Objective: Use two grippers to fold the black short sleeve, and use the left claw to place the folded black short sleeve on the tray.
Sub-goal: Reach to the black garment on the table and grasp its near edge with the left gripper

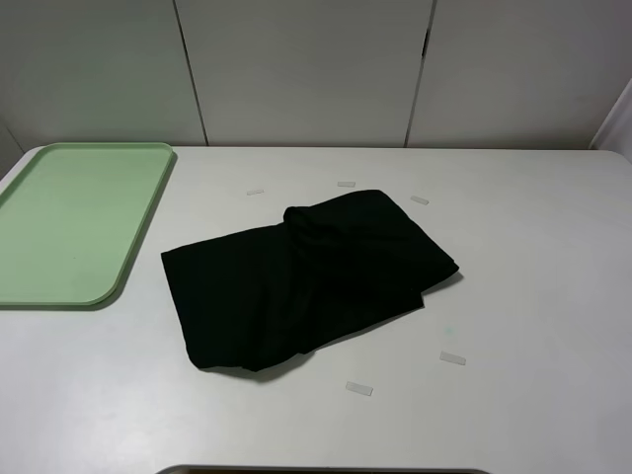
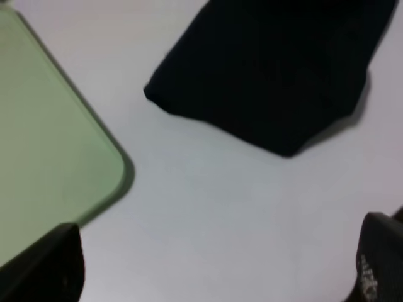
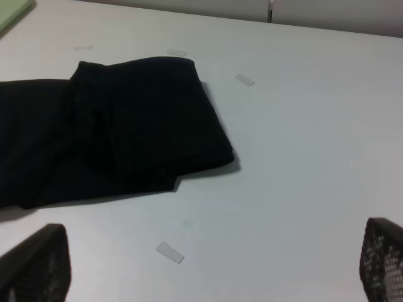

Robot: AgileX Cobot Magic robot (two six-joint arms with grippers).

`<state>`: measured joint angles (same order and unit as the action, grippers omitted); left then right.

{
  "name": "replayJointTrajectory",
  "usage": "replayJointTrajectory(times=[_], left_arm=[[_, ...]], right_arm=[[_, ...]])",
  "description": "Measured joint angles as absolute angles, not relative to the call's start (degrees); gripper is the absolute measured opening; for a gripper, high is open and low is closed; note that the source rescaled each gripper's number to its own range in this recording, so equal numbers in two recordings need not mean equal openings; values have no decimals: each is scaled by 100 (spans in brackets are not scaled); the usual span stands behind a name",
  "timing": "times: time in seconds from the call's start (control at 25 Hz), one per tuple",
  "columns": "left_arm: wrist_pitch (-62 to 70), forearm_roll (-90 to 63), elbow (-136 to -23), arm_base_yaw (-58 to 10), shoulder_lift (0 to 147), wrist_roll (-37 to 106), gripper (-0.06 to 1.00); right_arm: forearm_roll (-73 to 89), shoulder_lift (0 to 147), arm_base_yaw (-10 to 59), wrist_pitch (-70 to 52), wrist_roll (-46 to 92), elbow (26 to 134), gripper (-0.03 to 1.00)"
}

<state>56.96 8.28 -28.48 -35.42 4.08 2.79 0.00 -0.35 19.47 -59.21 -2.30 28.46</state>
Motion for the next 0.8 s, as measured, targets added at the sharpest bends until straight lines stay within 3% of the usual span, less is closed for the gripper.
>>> replayJointTrajectory(times=[0.48, 0.8], left_arm=[[3303, 621, -2848, -3542, 553, -794, 84], [1676, 296, -3109, -3542, 2666, -1815, 84]], right_arm=[[0, -35, 1947, -5921, -230, 2846, 100], [0, -35, 1947, -5921, -230, 2846, 100]])
